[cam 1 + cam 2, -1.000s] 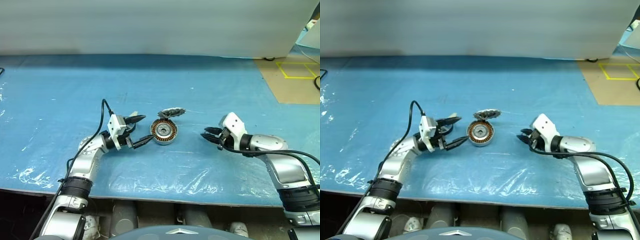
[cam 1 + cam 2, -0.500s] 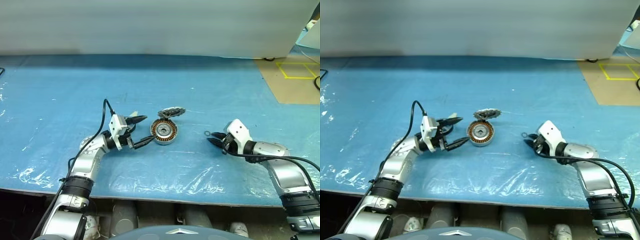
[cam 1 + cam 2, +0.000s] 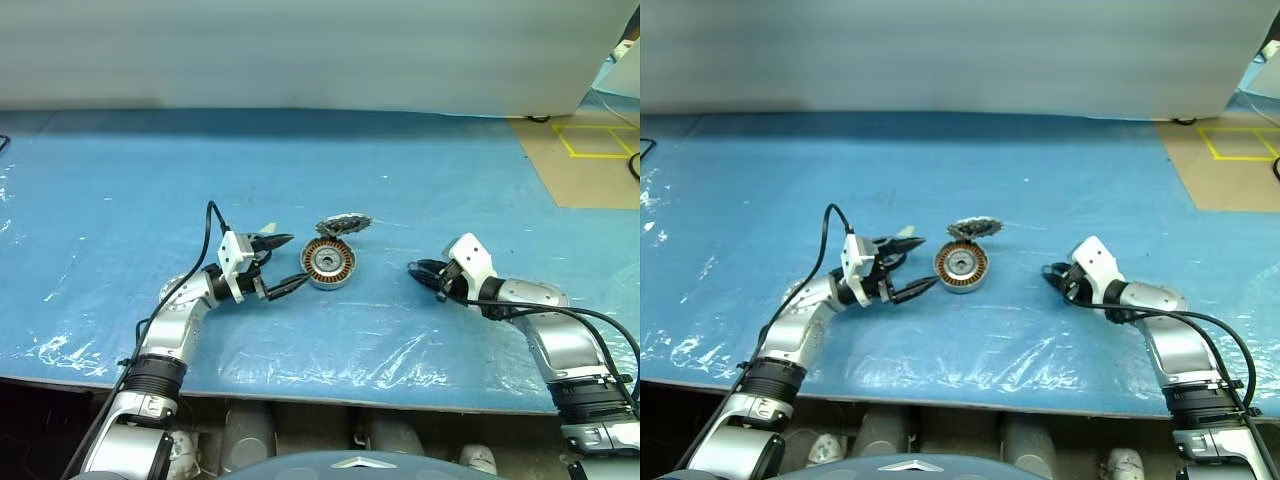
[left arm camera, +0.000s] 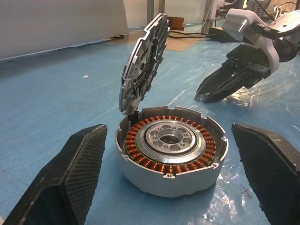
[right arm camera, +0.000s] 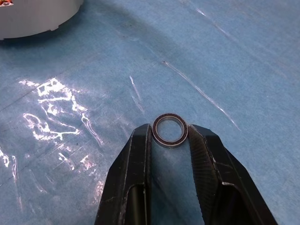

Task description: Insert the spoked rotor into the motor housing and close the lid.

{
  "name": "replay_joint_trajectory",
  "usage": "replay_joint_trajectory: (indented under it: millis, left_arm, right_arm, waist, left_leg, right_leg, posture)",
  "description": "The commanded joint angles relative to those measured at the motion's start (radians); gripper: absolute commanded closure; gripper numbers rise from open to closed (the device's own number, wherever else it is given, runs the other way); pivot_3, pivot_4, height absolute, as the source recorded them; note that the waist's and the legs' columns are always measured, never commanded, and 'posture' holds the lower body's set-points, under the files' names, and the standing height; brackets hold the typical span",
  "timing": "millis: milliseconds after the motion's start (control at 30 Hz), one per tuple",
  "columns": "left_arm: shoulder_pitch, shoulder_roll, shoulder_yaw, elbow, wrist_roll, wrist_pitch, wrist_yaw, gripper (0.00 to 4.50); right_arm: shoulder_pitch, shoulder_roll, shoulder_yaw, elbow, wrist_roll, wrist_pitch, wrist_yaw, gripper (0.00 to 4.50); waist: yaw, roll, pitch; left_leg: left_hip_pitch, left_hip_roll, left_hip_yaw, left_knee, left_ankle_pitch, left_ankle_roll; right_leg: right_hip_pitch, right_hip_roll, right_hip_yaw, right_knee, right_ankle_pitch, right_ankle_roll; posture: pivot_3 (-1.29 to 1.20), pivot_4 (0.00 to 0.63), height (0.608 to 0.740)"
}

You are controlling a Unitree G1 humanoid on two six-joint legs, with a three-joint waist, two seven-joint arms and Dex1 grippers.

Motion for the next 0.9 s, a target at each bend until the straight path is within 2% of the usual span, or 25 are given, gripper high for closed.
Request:
replay_joint_trajectory:
  millis: [33, 133, 233, 333, 500, 733, 900]
  left_arm:
    - [0.001, 0.006, 0.006, -0.028, -0.004, -0.001, 0.004, 0.0]
    - [0.0, 0.006, 0.007, -0.027, -0.003, -0.002, 0.005, 0.0]
    - [-0.001, 0.007, 0.008, -0.026, -0.002, -0.003, 0.006, 0.0]
    - [-0.001, 0.009, 0.009, -0.028, -0.004, -0.003, 0.007, 0.0]
    - [0.003, 0.022, 0.015, -0.042, -0.015, 0.006, -0.004, 0.0]
    - [0.042, 0.054, 0.017, -0.061, -0.023, 0.012, -0.03, 0.0]
    - [0.05, 0.056, 0.018, -0.065, -0.02, 0.012, -0.026, 0.0]
  right_arm:
    - [-0.004, 0.0, 0.007, -0.013, 0.005, 0.004, 0.001, 3.23]
    - [0.003, -0.013, 0.014, -0.005, -0.008, -0.005, 0.006, 3.23]
    - [-0.001, -0.017, 0.011, 0.003, -0.013, -0.012, 0.004, 3.79]
    - [-0.013, -0.009, 0.007, -0.015, -0.001, -0.009, 0.003, 3.8]
    - [-0.046, 0.044, 0.0, -0.167, 0.156, 0.05, 0.081, 3.8]
    - [-0.139, 0.062, 0.096, -0.242, 0.19, 0.129, 0.116, 3.8]
    - [-0.225, 0.098, 0.172, -0.184, 0.137, 0.133, 0.09, 3.8]
  waist:
    - [0.0, 0.0, 0.0]
    - [0.0, 0.0, 0.0]
    - [0.0, 0.0, 0.0]
    - [0.0, 0.0, 0.0]
    - [-0.002, 0.0, 0.0]
    - [-0.001, 0.0, 0.0]
    - [-0.001, 0.0, 0.0]
  left_leg:
    - [0.0, 0.0, 0.0, 0.0, 0.0, 0.0]
    - [0.0, 0.0, 0.0, 0.0, 0.0, 0.0]
    - [0.0, 0.0, 0.0, 0.0, 0.0, 0.0]
    - [0.0, 0.0, 0.0, 0.0, 0.0, 0.0]
    - [0.001, 0.0, 0.0, -0.001, 0.0, 0.0]
    - [0.0, 0.0, 0.0, -0.001, 0.0, 0.0]
    - [0.0, 0.0, 0.0, -0.001, 0.001, -0.005]
  right_leg:
    - [0.0, 0.0, 0.0, 0.0, 0.0, 0.0]
    - [0.0, 0.0, 0.0, 0.0, 0.0, 0.0]
    - [0.0, 0.0, 0.0, 0.0, 0.0, 0.0]
    - [0.0, 0.0, 0.0, 0.0, 0.0, 0.0]
    - [0.0, 0.0, 0.0, 0.0, 0.0, 0.0]
    - [0.0, 0.0, 0.0, 0.0, 0.0, 0.0]
    - [0.0, 0.0, 0.0, 0.0, 0.0, 0.0]
  posture:
    - [0.0, 0.15, 0.74]
    - [0.0, 0.15, 0.74]
    - [0.0, 0.15, 0.74]
    - [0.0, 0.15, 0.74]
    - [0.0, 0.15, 0.74]
    - [0.0, 0.15, 0.74]
    - [0.0, 0.15, 0.74]
